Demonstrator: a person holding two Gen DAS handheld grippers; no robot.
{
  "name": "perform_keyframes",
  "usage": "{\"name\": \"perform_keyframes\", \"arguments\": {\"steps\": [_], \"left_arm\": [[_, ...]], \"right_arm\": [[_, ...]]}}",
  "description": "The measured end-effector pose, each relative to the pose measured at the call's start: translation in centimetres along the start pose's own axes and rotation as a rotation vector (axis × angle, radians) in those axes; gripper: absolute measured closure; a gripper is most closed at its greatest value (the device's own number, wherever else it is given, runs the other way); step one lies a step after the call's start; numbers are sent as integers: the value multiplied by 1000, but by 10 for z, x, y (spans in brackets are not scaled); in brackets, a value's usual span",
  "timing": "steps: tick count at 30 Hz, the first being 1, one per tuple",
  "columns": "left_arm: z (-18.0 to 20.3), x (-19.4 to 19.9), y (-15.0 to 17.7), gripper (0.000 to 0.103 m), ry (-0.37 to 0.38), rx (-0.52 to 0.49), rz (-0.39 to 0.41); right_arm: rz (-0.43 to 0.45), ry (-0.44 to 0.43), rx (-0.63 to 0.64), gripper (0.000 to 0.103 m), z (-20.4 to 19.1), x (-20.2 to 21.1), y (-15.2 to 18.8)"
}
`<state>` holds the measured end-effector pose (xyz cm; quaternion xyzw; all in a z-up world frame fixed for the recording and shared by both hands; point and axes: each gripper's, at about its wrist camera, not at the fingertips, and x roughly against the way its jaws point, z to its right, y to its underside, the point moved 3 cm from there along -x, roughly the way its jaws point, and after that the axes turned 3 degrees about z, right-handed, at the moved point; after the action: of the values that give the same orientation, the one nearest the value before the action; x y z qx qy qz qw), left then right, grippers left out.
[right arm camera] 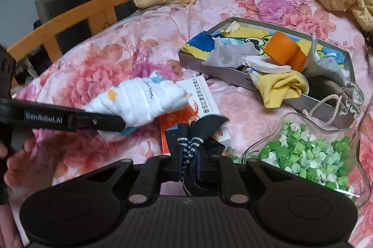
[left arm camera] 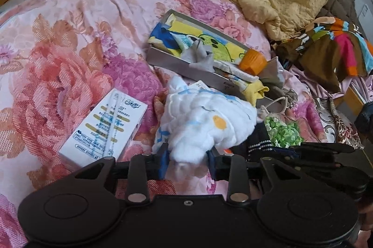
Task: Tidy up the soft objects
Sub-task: 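Lift and carry the white cloth and black sock over the frog-picture tray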
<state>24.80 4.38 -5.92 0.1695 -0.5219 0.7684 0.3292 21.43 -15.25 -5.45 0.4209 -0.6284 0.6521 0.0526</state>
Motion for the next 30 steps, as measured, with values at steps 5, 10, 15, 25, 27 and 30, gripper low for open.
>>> {"name": "perform_keyframes", "arguments": {"steps": [5,10,15,25,27,30], "left_arm": [[-1,-1,0,58,-2,-4,2],[5,-6,-2,45,-11,-50,20],[7,-14,-7,38,5,-40,40],[6,-19,-10,70,-13,-43,50],[5,-18,-11,75,-13,-39,57],[6,-14,-12,79,-12,-45,82]], "right_arm": [[-7,14,60,59,-9,-2,2],[-23,40,170,47,-23,-9,8],[-29,95,298,49,-39,-16,17],[-28,222,427,86,-51,-26,25],[-20,227,404,90,-49,-25,22],[-1,223,378,93,-45,-19,17]]}}
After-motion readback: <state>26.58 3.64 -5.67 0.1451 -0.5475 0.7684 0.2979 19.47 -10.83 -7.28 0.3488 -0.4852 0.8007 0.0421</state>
